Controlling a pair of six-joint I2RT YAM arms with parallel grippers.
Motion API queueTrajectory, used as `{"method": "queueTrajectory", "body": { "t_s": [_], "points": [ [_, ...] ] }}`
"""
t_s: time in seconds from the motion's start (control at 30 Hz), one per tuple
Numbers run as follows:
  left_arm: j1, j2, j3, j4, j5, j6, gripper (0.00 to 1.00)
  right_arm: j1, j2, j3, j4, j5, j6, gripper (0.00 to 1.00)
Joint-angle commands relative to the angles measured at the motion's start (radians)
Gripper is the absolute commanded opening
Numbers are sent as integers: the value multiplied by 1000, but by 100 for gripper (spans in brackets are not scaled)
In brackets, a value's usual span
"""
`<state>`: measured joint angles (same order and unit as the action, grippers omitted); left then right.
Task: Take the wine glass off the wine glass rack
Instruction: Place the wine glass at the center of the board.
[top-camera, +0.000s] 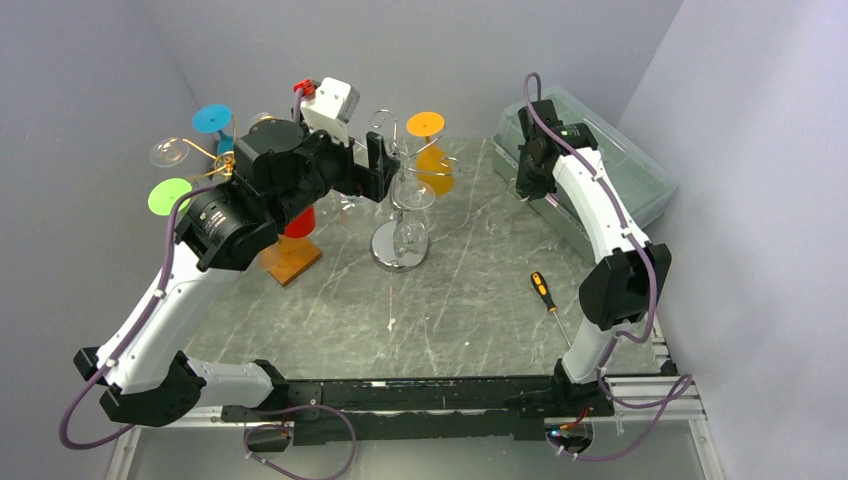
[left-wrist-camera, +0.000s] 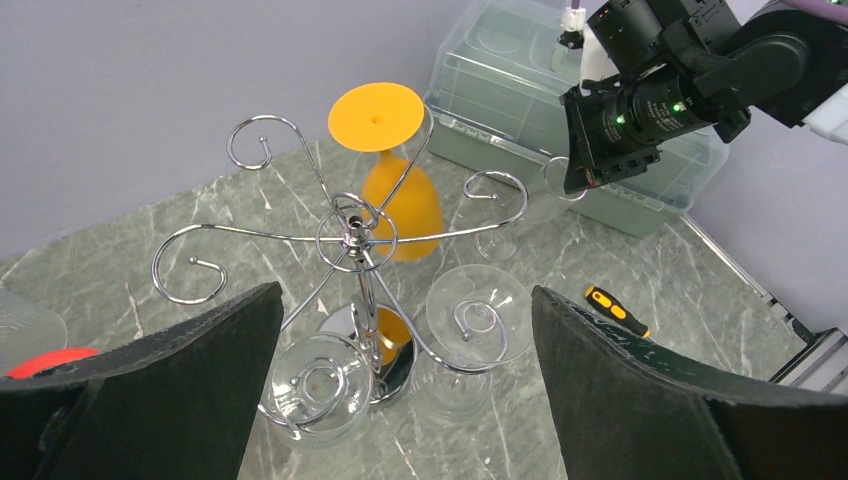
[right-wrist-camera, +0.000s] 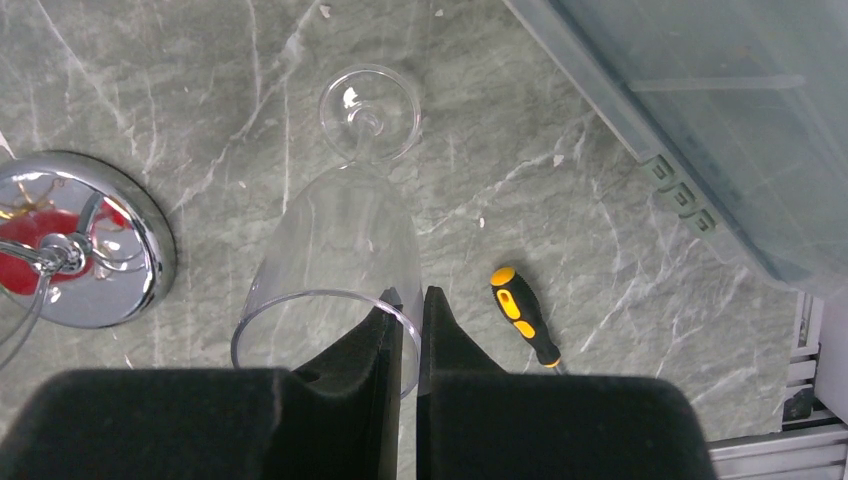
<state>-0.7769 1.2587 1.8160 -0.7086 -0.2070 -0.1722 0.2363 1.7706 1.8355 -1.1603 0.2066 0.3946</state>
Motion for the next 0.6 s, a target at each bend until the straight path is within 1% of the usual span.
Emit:
{"method": "queueTrajectory", "body": {
  "t_s": [0.0, 0.13, 0.37, 0.5, 0.57],
  "points": [
    [-3, -27, -7, 18, -2, 17, 99, -5, 9, 36, -7, -16, -16, 0],
    [-4, -24, -17, 24, -2, 15, 99, -5, 16, 38, -7, -7, -16, 1],
    [-2, -13, -18, 15, -7, 10, 99, -4, 23, 49, -3, -6, -16, 22],
    [-4, -15, -26, 18, -8, 9, 99, -1, 21, 65, 5, -13, -9, 29],
    [-4, -13, -30, 18, -8, 8, 99, 3, 23, 78, 7, -13, -6, 31]
  ]
}}
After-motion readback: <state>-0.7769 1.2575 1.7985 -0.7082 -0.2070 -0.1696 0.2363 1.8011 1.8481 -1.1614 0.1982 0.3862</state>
